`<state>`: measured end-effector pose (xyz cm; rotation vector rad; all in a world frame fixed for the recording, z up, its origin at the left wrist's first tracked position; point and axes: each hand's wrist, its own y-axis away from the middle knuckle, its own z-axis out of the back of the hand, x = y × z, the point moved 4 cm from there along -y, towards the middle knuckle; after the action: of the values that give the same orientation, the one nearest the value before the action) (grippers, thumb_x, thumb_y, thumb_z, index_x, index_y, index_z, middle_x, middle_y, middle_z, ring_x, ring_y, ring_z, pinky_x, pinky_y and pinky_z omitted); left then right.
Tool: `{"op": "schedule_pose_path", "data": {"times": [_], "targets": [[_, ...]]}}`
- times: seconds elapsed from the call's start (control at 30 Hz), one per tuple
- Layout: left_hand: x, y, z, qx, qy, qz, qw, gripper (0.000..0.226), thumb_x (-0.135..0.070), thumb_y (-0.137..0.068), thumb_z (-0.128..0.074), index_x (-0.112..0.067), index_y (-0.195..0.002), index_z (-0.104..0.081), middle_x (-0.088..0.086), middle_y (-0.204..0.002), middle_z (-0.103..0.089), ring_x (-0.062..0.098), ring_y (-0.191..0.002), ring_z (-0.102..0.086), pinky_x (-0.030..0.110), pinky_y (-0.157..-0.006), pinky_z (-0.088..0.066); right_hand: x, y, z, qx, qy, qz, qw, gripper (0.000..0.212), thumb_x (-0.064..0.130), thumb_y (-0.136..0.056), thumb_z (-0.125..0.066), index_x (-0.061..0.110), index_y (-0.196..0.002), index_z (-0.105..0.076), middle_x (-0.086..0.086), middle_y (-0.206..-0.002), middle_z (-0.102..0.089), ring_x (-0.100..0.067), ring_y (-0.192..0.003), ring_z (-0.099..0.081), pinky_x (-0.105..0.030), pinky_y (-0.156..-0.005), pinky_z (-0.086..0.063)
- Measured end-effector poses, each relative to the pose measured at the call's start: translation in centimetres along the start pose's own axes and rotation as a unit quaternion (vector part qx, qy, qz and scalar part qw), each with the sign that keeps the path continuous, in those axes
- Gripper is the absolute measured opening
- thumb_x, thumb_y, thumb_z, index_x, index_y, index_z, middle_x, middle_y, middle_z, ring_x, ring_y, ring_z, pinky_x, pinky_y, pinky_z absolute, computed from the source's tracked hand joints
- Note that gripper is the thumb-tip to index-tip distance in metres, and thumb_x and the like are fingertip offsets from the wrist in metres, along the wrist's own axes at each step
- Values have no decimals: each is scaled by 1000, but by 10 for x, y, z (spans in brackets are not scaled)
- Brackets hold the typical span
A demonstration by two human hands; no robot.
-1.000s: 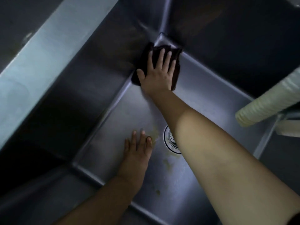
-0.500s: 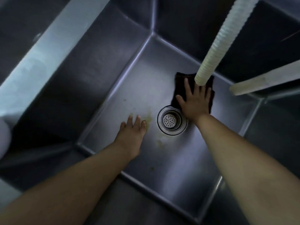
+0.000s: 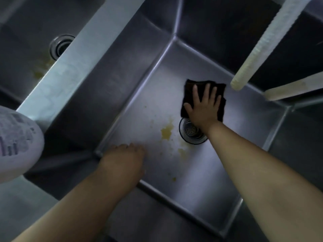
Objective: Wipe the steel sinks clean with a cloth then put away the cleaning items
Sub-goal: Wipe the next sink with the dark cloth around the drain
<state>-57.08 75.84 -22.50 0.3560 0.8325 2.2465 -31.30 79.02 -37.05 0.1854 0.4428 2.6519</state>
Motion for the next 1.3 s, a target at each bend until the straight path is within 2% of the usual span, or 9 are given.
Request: {"op": "schedule_pose_path", "data": {"times": [0.2, 0.43, 0.53, 0.63, 0.73, 0.8, 1.0, 1.1, 1.3], "targets": [[-1, -12, 2, -42, -2, 60, 997, 39, -49, -90, -44, -24, -120, -45, -1, -113, -59, 23, -105, -56, 30, -84, -39, 80, 59, -28, 9, 19, 179, 984, 73, 57, -89, -34, 30, -150, -3, -18, -157, 5, -40, -142, 12, -51, -110, 18], [-8, -16, -6, 33, -30, 20, 999, 39, -39, -95, -39, -20, -129, -41, 3, -122, -54, 24, -109, -54, 30, -73, -34, 73, 136, -36, 123, 21, 272, 954, 73, 46, -92, -45, 30, -150, -3, -12, -156, 13, -36, -142, 18, -46, -110, 21], [-23, -32, -7, 96, -56, -47, 993, 40, -33, -96, -38, -15, -132, -38, 7, -128, -49, 26, -112, -52, 34, -78, -38, 42, 152, -10, 163, -64, 210, 962, 71, 35, -94, -50, 26, -151, -8, -10, -158, 12, -28, -144, 15, -34, -116, 11], [-46, -59, -5, 61, -59, -149, 985, 47, -36, -94, -42, -13, -135, -38, 13, -136, -44, 31, -120, -46, 38, -91, -39, 3, 172, 32, 167, -128, 134, 968, 62, 31, -93, -50, 20, -149, -24, -12, -159, -5, -25, -146, -7, -31, -118, -11], [-65, -85, -26, 9, -102, -257, 961, 71, -42, -93, -45, -13, -149, -13, 13, -158, -2, 28, -145, -6, 42, -117, -10, -34, 194, 75, 158, -146, 79, 973, 55, 37, -94, -46, 28, -146, -29, 1, -155, -27, -19, -138, -30, -27, -109, -26], [-69, -99, -52, 3, -147, -284, 947, 80, -51, -93, -39, -15, -150, 3, 8, -158, 15, 24, -144, 15, 45, -116, 7, -59, 204, 99, 143, -108, 67, 982, 53, 41, -94, -43, 31, -145, -30, 7, -149, -37, -19, -132, -40, -27, -102, -32], [-65, -122, -85, -45, -30, -167, 985, 85, -63, -90, -27, -25, -134, 34, 0, -148, 38, 17, -123, 51, 41, -97, 40, -105, 193, 116, 161, -73, 12, 984, 54, 40, -95, -44, 29, -145, -31, 2, -148, -39, -21, -132, -40, -29, -105, -34], [-50, -145, -69, -77, -10, -125, 989, 94, -67, -85, -36, -29, -133, 35, -2, -143, 43, 16, -124, 50, 42, -99, 37, -113, 183, 110, 157, -96, -18, 983, 54, 38, -94, -46, 26, -145, -33, -3, -147, -41, -23, -131, -41, -30, -104, -33], [-9, -203, -16, -105, -72, -85, 988, 106, -82, -68, -31, -31, -146, 19, 12, -154, 26, 29, -139, 30, 50, -108, 20, -117, 177, 107, 136, -112, -48, 983, 55, 41, -92, -46, 26, -144, -35, -7, -144, -44, -28, -127, -44, -35, -102, -37]]}}
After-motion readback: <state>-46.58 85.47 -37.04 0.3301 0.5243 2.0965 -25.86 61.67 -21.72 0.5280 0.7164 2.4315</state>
